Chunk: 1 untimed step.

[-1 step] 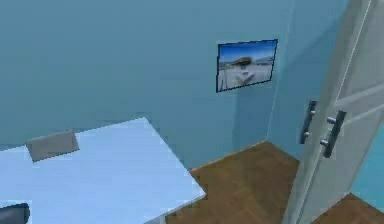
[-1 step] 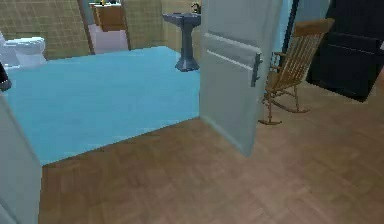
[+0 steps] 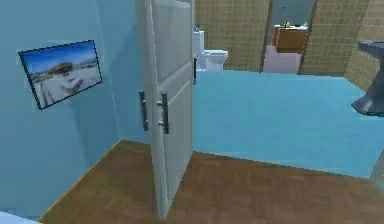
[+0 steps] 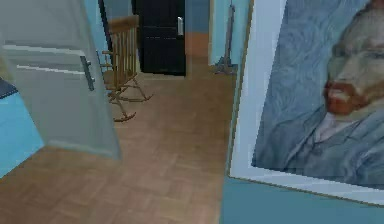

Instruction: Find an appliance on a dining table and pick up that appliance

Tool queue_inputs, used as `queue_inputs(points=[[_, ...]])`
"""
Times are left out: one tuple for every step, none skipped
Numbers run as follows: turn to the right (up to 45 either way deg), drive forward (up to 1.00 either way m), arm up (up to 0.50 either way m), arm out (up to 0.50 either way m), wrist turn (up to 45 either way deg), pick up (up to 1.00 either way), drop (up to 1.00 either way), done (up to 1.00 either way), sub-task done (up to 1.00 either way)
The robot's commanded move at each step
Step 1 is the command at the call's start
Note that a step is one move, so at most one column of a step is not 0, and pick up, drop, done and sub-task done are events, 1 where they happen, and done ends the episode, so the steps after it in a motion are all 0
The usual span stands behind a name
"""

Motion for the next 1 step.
queue_inputs(points=[[21.0, 0.0, 0.0, 0.0, 0.0, 0.0, 0.0, 0.0, 0.0]])
